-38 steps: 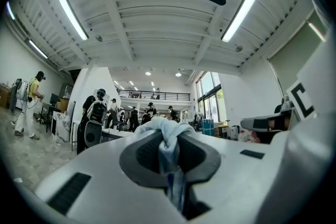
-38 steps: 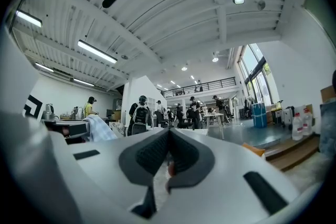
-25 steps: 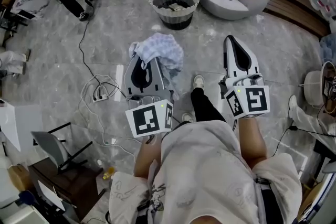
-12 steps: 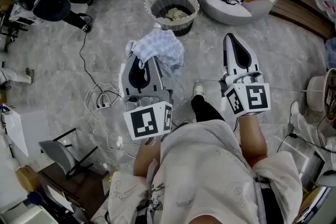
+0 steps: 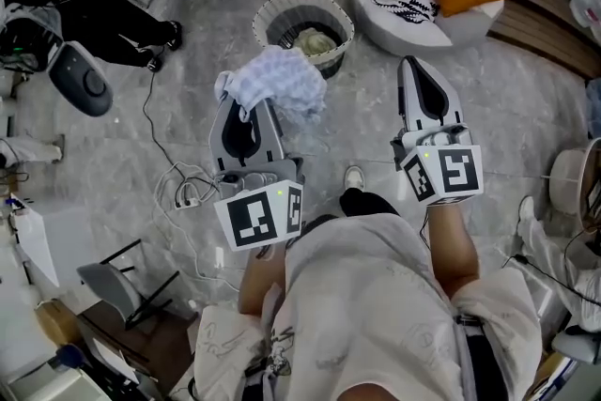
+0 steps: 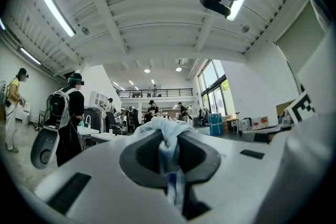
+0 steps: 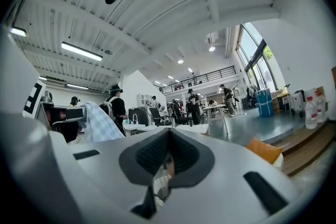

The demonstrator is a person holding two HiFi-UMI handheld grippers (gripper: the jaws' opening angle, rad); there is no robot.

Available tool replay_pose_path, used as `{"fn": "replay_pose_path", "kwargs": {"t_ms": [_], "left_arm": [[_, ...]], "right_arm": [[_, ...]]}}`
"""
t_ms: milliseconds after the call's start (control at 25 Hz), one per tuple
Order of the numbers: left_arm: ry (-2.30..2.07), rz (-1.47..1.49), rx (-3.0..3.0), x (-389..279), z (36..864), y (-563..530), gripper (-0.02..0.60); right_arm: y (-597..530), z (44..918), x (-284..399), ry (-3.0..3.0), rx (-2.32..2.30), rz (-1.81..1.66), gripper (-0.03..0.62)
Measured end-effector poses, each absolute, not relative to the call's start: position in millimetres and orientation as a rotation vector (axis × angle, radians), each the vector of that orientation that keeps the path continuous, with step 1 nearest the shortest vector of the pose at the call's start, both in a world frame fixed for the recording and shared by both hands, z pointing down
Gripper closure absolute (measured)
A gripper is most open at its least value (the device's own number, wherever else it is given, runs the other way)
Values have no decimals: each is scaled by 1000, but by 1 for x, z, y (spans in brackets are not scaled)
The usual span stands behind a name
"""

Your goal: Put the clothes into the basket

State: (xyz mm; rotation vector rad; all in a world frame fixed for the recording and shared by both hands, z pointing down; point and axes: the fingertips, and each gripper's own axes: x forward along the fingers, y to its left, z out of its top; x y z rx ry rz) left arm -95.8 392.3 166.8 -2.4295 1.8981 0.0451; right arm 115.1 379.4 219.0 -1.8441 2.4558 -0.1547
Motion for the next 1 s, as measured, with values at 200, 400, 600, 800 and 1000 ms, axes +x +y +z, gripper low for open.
{"fn": "replay_pose_path", "kwargs": {"t_ms": [200,400,600,800,1000], "left_arm": [[1902,54,-2399,-85,162,365,549],[1899,66,-2411,-87,159,331,549],[1878,91,-2441,-89,168,295,549],[1846,124,-2478,-100,173,251,549],[1798,158,-2499,-112,157,201,549]], "right_arm": [[352,219,126,2463,-1823,-150,606],[321,219,124,2463,-1833,-159,606],[289,229,118,2461,-1853,-147,606],[248,233,102,2472,-1895,-134,606],[200,221,81,2473,-1901,-92,606]]}}
